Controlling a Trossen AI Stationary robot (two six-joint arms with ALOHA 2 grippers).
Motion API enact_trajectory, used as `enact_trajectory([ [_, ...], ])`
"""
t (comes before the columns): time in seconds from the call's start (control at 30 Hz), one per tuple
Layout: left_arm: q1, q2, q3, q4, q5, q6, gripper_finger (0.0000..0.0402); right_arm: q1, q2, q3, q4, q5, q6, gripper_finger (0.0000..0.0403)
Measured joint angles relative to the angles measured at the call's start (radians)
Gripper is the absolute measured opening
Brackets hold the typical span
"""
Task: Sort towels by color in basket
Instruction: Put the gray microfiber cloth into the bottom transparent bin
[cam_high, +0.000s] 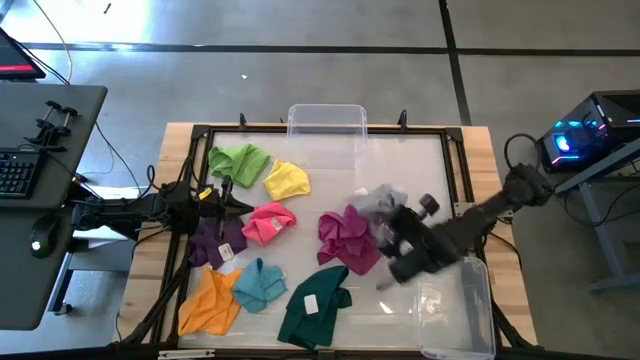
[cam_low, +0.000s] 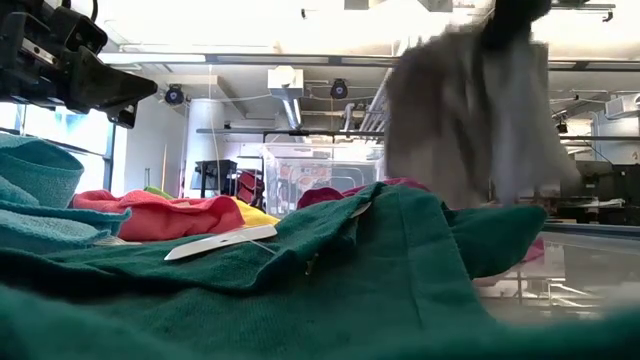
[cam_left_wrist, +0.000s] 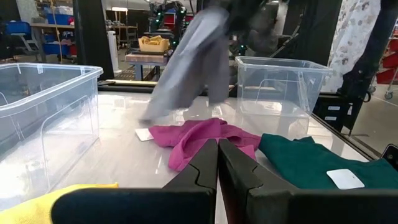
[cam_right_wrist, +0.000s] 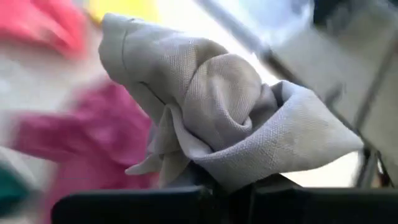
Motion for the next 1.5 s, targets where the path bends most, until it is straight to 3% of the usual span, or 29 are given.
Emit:
enact_trajectory([
  [0.1,0.0,0.0,0.0,0.0,0.0,0.0,0.0,0.127,0.043,0.213,-0.092,0.074,0.053,0.0005],
  [0.17,0.0,0.0,0.0,0.0,0.0,0.0,0.0,0.196,0.061,0.338,-0.081,0.073,-0.002,0.0005],
  [0.33,0.0,0.0,0.0,0.0,0.0,0.0,0.0,0.344,0.115,0.652,-0.089,-0.034,-0.03,0.0005],
  [0.47,0.0,0.0,0.0,0.0,0.0,0.0,0.0,0.455,0.139,0.806,-0.089,-0.097,-0.022,0.0005],
  [0.53,0.0,0.0,0.0,0.0,0.0,0.0,0.0,0.51,0.139,0.834,-0.091,-0.083,-0.057,0.0005],
  [0.7,0.0,0.0,0.0,0.0,0.0,0.0,0.0,0.628,0.101,0.828,-0.092,0.103,-0.077,0.0005],
  [0.8,0.0,0.0,0.0,0.0,0.0,0.0,0.0,0.663,0.074,0.815,-0.092,0.144,-0.085,0.0005],
  [1.0,0.0,0.0,0.0,0.0,0.0,0.0,0.0,0.669,0.016,0.814,-0.091,0.107,-0.056,0.0005],
  [1.23,0.0,0.0,0.0,0.0,0.0,0.0,0.0,0.703,-0.006,0.814,-0.091,-0.017,0.147,0.0005],
  [1.4,0.0,0.0,0.0,0.0,0.0,0.0,0.0,0.781,-0.006,0.814,-0.09,0.009,0.313,0.0005],
  [1.5,0.0,0.0,0.0,0.0,0.0,0.0,0.0,0.795,-0.006,0.814,-0.09,0.016,0.324,0.0005],
])
